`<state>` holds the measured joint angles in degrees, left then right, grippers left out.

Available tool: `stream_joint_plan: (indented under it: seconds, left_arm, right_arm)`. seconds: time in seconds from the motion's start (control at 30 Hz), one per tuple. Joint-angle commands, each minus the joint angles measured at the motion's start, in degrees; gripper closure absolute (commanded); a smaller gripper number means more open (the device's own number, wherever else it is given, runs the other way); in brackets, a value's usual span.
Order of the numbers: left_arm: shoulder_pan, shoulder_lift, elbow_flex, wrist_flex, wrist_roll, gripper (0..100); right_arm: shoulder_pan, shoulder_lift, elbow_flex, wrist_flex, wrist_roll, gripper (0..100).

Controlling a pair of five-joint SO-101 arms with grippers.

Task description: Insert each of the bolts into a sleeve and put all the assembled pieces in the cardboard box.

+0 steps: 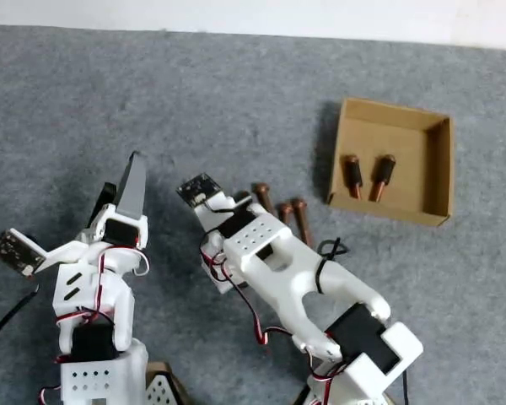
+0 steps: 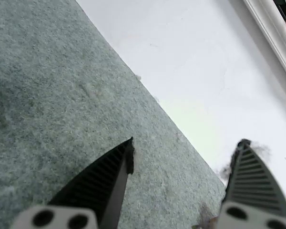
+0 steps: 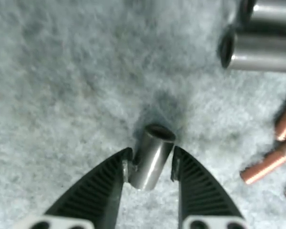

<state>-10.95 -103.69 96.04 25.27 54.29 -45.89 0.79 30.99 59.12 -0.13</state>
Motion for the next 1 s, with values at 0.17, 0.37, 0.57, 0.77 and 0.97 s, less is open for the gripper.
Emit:
stream_joint_plan:
  seconds: [0.17,0.37,0.57,0.77,0.97]
  left_arm:
    - [-0.31,-0.84,1.19,-0.35,0.44,69]
    - [-0.31,-0.84,1.19,-0.35,0.44,69]
    - [-0.31,-0.84,1.19,-0.35,0.44,69]
    - [-0.31,-0.84,1.19,-0.35,0.44,69]
    - [-0.4,-0.84,1.19,-0.35,0.44,69]
  right_arm:
    - [0.57,-0.13,-2.86,0.31,0.53,87.1]
    - [4.26,-0.04,-2.86,0.22,0.62,87.1]
    - [4.88,-0.04,-2.77,0.22,0.62,87.1]
    - [4.79,2.86,-3.12,-0.04,0.62,87.1]
    - [4.0,14.9,-6.81,0.57,0.62,87.2]
